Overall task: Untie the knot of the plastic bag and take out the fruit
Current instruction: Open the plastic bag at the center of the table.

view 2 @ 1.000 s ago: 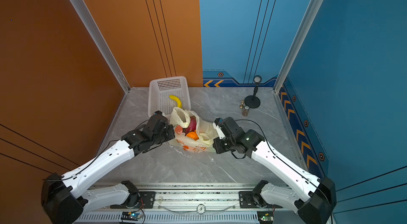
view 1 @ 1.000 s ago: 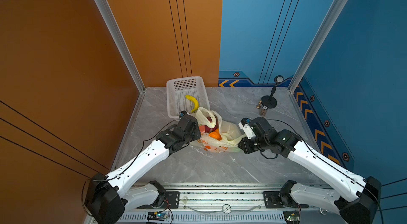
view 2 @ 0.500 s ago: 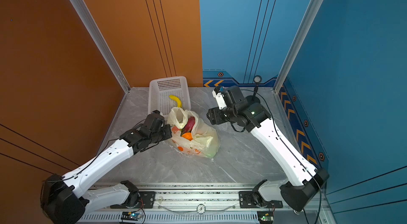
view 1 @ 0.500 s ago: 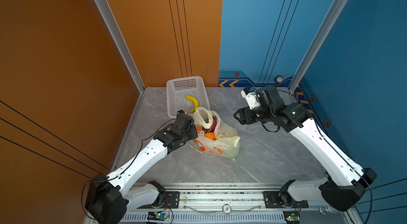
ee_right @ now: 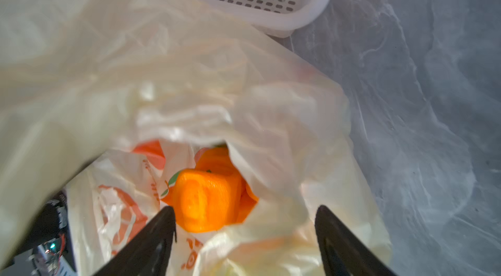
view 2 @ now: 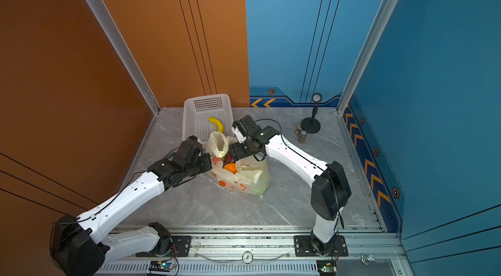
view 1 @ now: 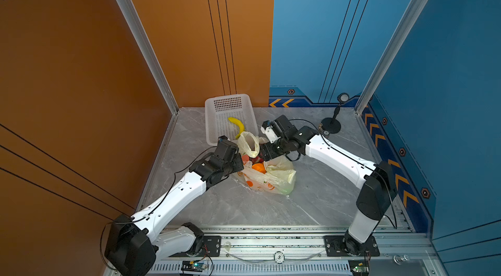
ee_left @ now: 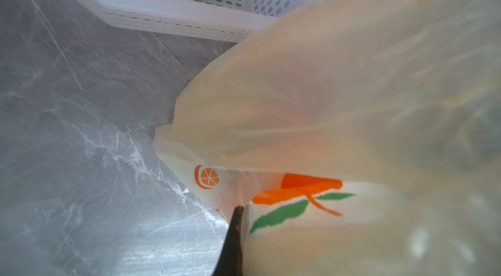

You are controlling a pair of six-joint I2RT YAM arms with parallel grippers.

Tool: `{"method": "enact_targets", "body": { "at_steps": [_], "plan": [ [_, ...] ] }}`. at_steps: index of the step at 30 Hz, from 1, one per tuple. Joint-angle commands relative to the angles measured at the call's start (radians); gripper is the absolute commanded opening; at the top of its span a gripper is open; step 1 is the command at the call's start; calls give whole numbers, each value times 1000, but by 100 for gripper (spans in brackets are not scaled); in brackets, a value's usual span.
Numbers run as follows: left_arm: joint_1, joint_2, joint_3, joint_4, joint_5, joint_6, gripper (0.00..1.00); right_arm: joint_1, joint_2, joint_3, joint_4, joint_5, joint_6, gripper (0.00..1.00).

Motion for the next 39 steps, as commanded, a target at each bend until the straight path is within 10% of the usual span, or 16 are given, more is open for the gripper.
{"method": "enact_targets", "body": {
  "at_steps": [1, 8, 11, 18, 24, 30, 39],
  "plan": [
    [11, -19, -3, -11, -14, 3, 0, 22, 59, 30, 8, 229, 45, 65],
    [83, -137, -34, -123, -66, 19, 0, -52, -25, -76, 14, 446, -13, 14],
    [180, -217, -37, -235, -86, 71, 0, -177, -107, -129, 27, 433, -18, 8],
    [404, -328, -59, -312, 35, 213, 2, -329, -161, -180, 62, 219, 8, 11],
    [405, -357, -15, -222, 137, 263, 75, -290, -152, -150, 51, 135, 20, 33],
    [408, -315, 186, -228, 151, 415, 81, -288, -241, -91, 14, 50, 22, 58],
    [363, 33, 465, -296, 621, 642, 82, -239, -242, 73, 9, -179, 14, 77]
  ]
}}
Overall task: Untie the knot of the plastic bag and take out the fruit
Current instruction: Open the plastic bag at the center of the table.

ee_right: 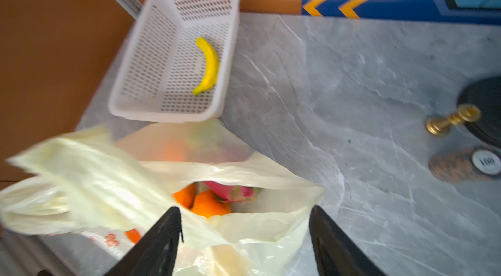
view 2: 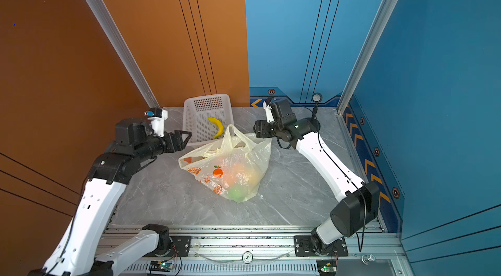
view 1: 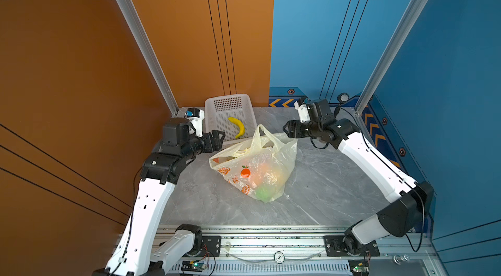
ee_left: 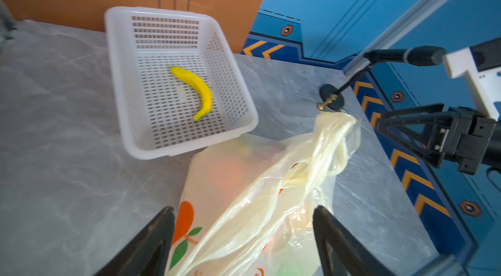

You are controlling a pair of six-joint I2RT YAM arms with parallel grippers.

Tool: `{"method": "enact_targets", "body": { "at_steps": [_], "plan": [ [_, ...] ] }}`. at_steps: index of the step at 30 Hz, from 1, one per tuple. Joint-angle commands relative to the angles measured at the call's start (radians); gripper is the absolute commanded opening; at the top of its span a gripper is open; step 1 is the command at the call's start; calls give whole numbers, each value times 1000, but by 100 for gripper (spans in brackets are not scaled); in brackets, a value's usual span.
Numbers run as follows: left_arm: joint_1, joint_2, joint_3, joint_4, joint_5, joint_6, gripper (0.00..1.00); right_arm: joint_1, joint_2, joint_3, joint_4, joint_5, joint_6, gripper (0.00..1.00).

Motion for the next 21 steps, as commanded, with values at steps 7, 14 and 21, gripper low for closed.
{"method": "enact_targets", "body": {
  "at_steps": [7, 14, 21],
  "plan": [
    [-136, 295, 119, -188, 164, 290, 84, 92, 156, 224, -135, -183, -56, 78],
    [-182, 423, 129, -191, -19, 292, 82, 113, 245, 236, -118, -165, -70, 82],
    [-190, 434, 118, -157, -9, 281, 83, 107, 292, 246, -131, -94, -101, 85]
  ]
}}
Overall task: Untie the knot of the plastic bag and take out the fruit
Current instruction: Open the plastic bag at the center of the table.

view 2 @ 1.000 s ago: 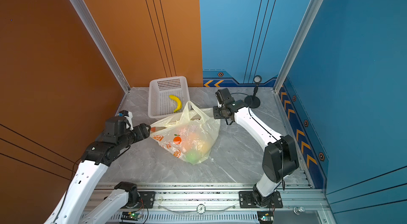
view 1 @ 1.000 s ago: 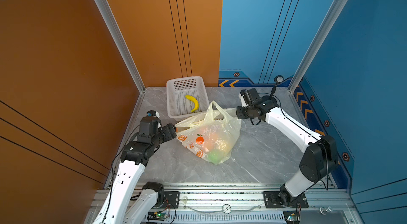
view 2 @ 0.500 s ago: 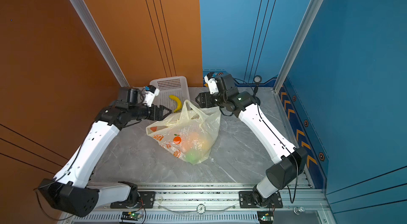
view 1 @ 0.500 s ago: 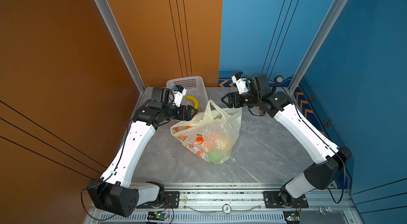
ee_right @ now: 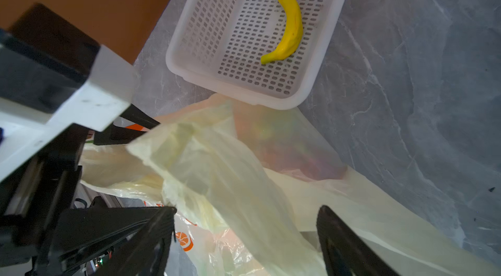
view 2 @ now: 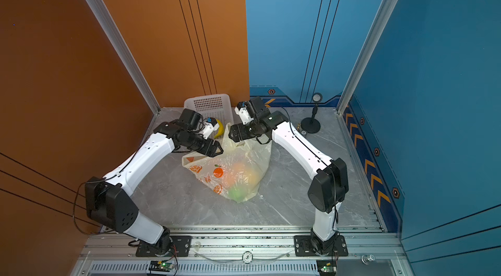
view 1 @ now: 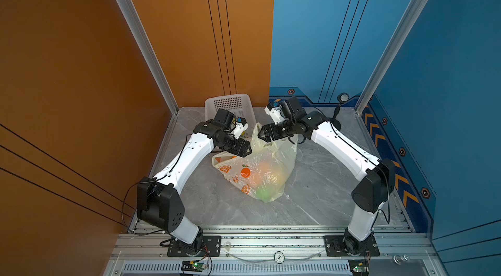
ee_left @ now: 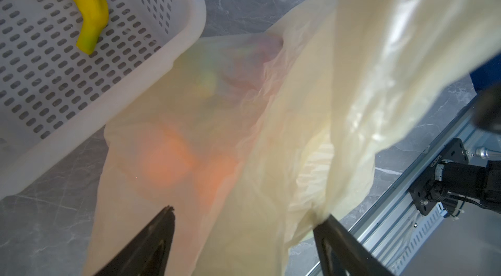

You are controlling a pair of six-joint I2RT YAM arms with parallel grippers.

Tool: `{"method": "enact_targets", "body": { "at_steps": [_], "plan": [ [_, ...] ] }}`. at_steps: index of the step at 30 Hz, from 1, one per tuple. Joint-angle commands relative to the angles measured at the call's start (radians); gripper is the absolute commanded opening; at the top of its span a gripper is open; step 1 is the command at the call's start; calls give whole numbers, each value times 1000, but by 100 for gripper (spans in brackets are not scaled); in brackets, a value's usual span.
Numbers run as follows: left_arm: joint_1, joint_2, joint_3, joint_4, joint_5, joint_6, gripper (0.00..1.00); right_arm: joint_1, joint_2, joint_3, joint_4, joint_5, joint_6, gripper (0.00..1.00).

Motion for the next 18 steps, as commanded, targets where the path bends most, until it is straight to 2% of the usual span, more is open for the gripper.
{"method": "enact_targets", "body": {
  "at_steps": [1, 5, 9, 13, 18],
  "plan": [
    [1, -43, 5, 21, -10, 7, 83, -6, -17, 34, -27, 47, -33, 86],
    [68, -121, -83, 155, 67, -50, 82, -25, -30, 2, 35, 13, -23, 87],
    [145, -129, -117, 223, 153, -114, 77, -25, 2, 4, 78, -49, 13, 83],
    [138, -88, -105, 216, 167, -115, 72, -16, 20, 9, 96, -67, 33, 75],
    [106, -42, -95, 197, 195, -98, 68, -15, 27, 2, 97, -80, 42, 75]
  ]
}}
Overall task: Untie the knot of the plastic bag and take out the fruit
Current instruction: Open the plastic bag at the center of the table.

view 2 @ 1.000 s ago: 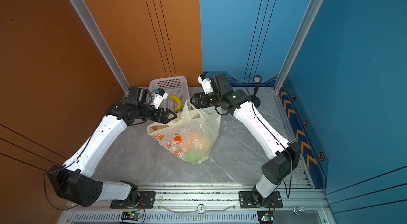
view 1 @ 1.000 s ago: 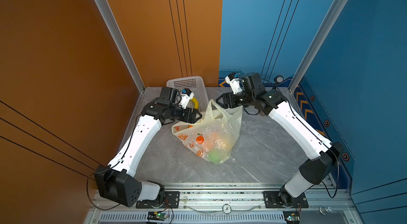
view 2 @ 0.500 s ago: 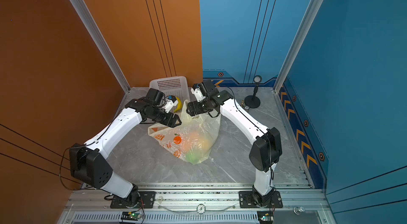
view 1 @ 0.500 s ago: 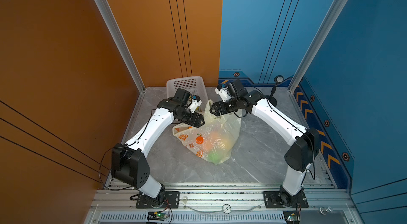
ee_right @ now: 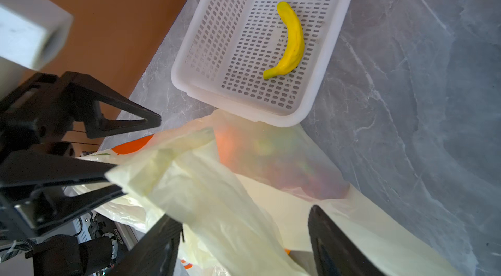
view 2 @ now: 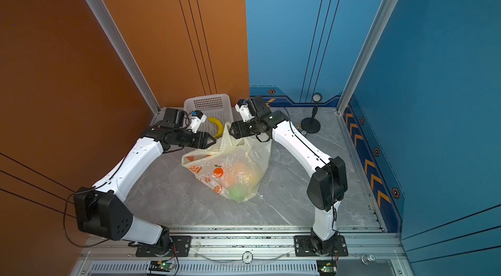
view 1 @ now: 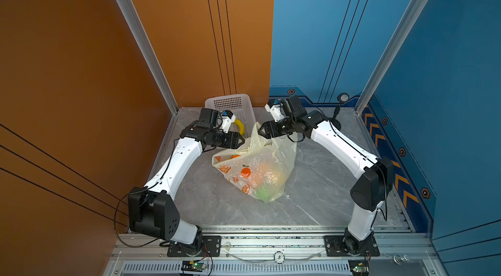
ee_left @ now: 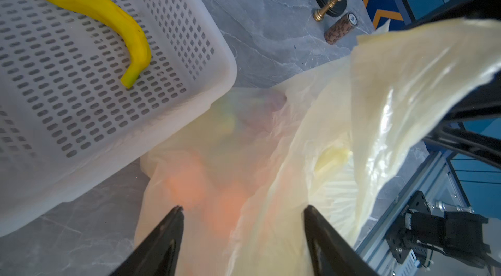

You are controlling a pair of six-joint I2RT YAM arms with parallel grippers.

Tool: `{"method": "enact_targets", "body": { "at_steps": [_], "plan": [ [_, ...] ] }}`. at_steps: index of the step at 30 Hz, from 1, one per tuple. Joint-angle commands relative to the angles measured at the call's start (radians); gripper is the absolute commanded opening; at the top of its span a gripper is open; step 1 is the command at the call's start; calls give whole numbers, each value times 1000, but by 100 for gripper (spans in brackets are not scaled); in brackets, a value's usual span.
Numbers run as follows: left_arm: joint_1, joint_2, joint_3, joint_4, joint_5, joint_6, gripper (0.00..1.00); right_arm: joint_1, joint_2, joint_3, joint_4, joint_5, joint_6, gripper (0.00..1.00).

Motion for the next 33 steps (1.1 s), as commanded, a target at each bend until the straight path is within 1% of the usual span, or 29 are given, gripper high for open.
{"method": "enact_targets", "body": {
  "at_steps": [1, 2, 3, 4, 6, 8, 11, 12, 14, 17, 19, 22, 24, 27, 28, 29, 30, 32, 33],
  "plan": [
    [-20, 32, 4, -3, 50, -3, 66, 3, 17, 1, 16, -31, 20, 74],
    [-22, 41, 8, -3, 50, -6, 63, 5, 17, 1, 15, -39, 20, 72],
    [-26, 51, 13, -4, 53, -7, 58, 5, 17, 0, 12, -48, 20, 68],
    [-30, 61, 21, -4, 59, -6, 52, 7, 16, 0, 9, -57, 17, 62],
    [-41, 78, 48, -2, 53, -4, 36, 11, 4, -10, 5, -74, 9, 48],
    [-62, 90, 82, 7, 10, -5, 23, 13, -15, -28, 5, -104, -6, 36],
    [-90, 114, 140, 55, -100, -29, 4, 19, -52, -84, -6, -128, -18, 15],
    [-94, 127, 165, 73, -140, -44, 0, 25, -72, -111, -11, -139, -26, 9],
    [-96, 155, 204, 108, -202, -77, 0, 47, -120, -187, -26, -160, -39, 1],
    [-94, 203, 262, 155, -266, -118, 0, 104, -231, -371, -23, -186, -65, 0],
    [-94, 233, 298, 184, -295, -131, 0, 197, -305, -511, -4, -185, -66, 0],
    [-92, 279, 350, 215, -354, -149, 0, 308, -360, -677, 23, -183, -43, 0],
    [-87, 312, 387, 221, -376, -160, 0, 368, -363, -728, 16, -165, -27, 0],
    [-85, 346, 424, 221, -389, -168, 0, 432, -351, -754, -8, -177, -17, 0],
    [-86, 346, 428, 218, -383, -169, 0, 441, -355, -751, -13, -168, -12, 2],
    [-87, 340, 423, 220, -375, -171, 2, 442, -361, -748, -16, -159, -8, 4],
    [-92, 324, 411, 223, -374, -171, 7, 440, -374, -738, -20, -143, 0, 8],
    [-104, 285, 373, 229, -379, -167, 16, 432, -406, -705, -41, -78, 14, 22],
    [-108, 257, 348, 233, -383, -169, 22, 426, -421, -689, -48, -57, 17, 31]
  ]
}}
